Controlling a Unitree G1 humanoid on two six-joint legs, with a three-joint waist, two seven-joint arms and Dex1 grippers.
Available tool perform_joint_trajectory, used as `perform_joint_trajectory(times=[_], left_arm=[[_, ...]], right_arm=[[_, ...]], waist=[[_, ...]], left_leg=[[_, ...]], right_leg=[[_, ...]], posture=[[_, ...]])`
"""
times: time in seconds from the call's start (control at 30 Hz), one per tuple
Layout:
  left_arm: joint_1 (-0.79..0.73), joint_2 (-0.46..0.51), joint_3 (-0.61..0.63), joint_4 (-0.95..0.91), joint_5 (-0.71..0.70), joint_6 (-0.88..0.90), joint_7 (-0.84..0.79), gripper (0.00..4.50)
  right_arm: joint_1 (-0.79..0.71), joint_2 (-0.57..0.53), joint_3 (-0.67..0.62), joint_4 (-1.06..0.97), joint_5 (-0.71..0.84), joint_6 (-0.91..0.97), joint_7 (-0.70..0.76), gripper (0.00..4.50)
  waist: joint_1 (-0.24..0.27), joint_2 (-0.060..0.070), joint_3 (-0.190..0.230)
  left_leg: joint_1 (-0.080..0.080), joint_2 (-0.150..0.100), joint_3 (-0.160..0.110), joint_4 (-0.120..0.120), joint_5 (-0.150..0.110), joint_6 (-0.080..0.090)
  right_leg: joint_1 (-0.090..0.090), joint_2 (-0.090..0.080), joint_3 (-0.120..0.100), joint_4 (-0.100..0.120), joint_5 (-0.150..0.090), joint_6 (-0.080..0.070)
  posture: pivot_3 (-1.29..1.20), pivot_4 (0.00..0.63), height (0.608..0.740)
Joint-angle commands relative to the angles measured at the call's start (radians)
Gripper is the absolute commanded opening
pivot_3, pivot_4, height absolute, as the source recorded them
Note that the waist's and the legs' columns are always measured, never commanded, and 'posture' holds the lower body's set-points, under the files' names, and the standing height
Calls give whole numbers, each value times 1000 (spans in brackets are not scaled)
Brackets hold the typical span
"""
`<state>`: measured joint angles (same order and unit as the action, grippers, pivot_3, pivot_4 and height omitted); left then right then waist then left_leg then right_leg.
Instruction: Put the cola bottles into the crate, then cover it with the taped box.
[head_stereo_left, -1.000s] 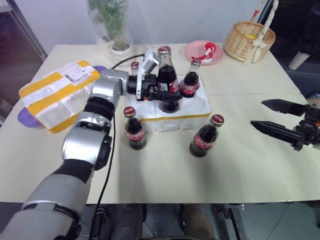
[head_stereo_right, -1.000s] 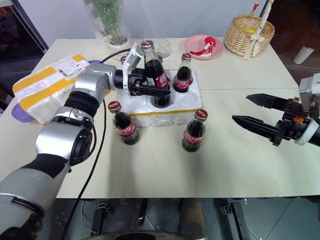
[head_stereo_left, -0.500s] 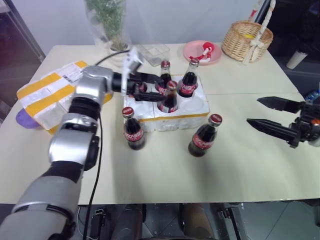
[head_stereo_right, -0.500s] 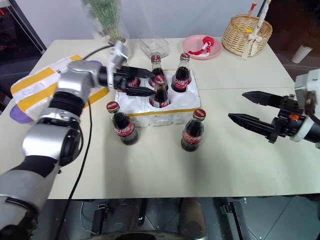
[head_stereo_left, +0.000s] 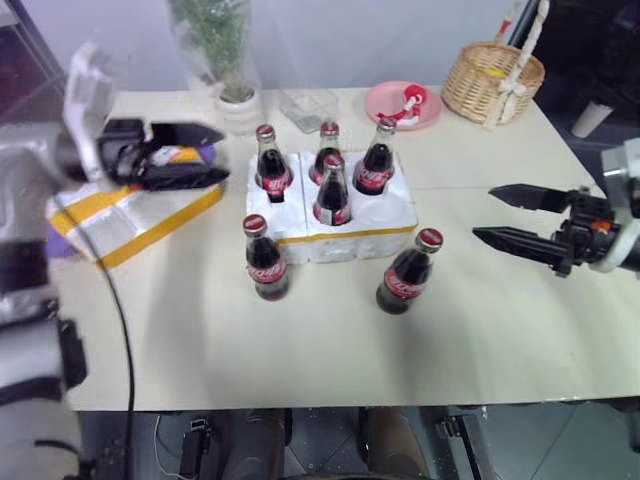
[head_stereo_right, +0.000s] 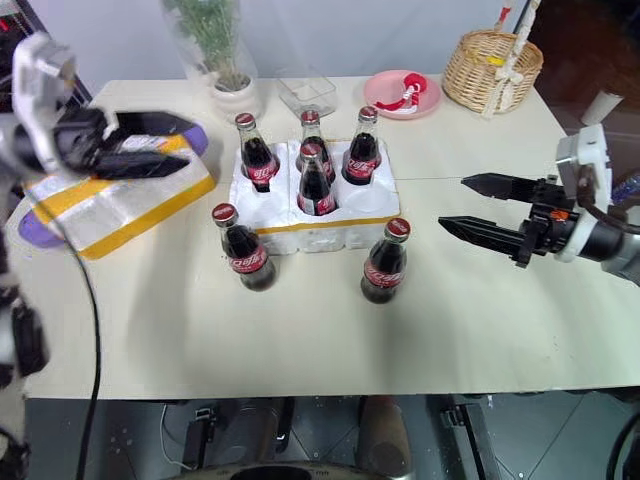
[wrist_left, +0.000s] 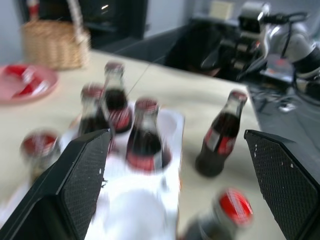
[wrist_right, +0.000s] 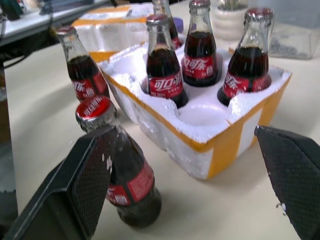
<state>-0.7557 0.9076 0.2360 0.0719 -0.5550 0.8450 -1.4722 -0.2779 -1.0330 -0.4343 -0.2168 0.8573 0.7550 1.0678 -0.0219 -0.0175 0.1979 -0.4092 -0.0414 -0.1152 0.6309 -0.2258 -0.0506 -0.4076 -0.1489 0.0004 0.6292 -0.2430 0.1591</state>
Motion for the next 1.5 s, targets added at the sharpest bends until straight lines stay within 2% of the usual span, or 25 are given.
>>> perform_joint_trajectory(times=[0.03,0.1,0.17,0.33,0.43,0.53,0.83,1.37,1.47,1.5], left_arm=[[226,56,99,-231,-22,-16,59,4477],[339,54,135,-309,-23,-38,109,4477],[435,4,164,-371,-8,-66,209,4477],[542,-114,128,-453,6,-123,385,4477],[547,-186,72,-445,17,-167,458,4477],[547,-219,29,-434,15,-195,480,4477],[511,-239,-63,-400,-14,-227,461,4477],[483,-313,-220,-312,61,-318,504,4477],[487,-312,-221,-312,62,-326,504,3739],[487,-310,-217,-314,59,-325,504,3278]], right_arm=[[-21,-18,-7,5,-8,-17,21,4500],[-22,-24,-3,9,-16,-19,33,4500],[-16,-41,-6,7,-26,-24,55,4500],[-25,-95,-31,8,8,22,108,4500],[-33,-127,-43,-14,19,18,148,4500],[-52,-147,-42,-28,40,38,165,4500],[-41,-195,-68,-54,58,74,220,4500],[-13,-166,-94,-77,66,89,162,4500],[1,-159,-96,-83,61,83,154,4500],[5,-157,-96,-85,60,81,153,4500]], waist=[[2,0,0],[9,0,0],[16,0,0],[23,1,0],[26,2,-1],[26,2,-1],[26,2,-1],[35,2,-1],[35,2,-1],[34,2,-1]], left_leg=[[0,0,0,0,0,0],[0,0,0,0,0,0],[0,0,0,1,0,0],[1,0,0,2,0,0],[1,0,1,1,0,0],[1,0,1,1,0,0],[1,0,1,1,0,0],[1,0,1,2,0,0],[1,0,1,2,0,0],[1,0,1,2,0,0]], right_leg=[[0,0,0,0,0,0],[0,0,1,0,0,-1],[1,0,0,0,0,-1],[2,0,0,-2,0,-1],[2,0,0,-2,1,-1],[2,0,0,-2,1,-1],[2,0,0,-2,1,-1],[2,0,0,-2,1,-1],[3,-1,0,-3,1,-1],[3,-1,0,-4,1,-1]], posture=[[0,150,737],[0,150,737],[0,150,737],[0,150,737],[0,150,737],[0,150,737],[0,150,737],[0,150,737],[0,150,737],[0,150,737]])
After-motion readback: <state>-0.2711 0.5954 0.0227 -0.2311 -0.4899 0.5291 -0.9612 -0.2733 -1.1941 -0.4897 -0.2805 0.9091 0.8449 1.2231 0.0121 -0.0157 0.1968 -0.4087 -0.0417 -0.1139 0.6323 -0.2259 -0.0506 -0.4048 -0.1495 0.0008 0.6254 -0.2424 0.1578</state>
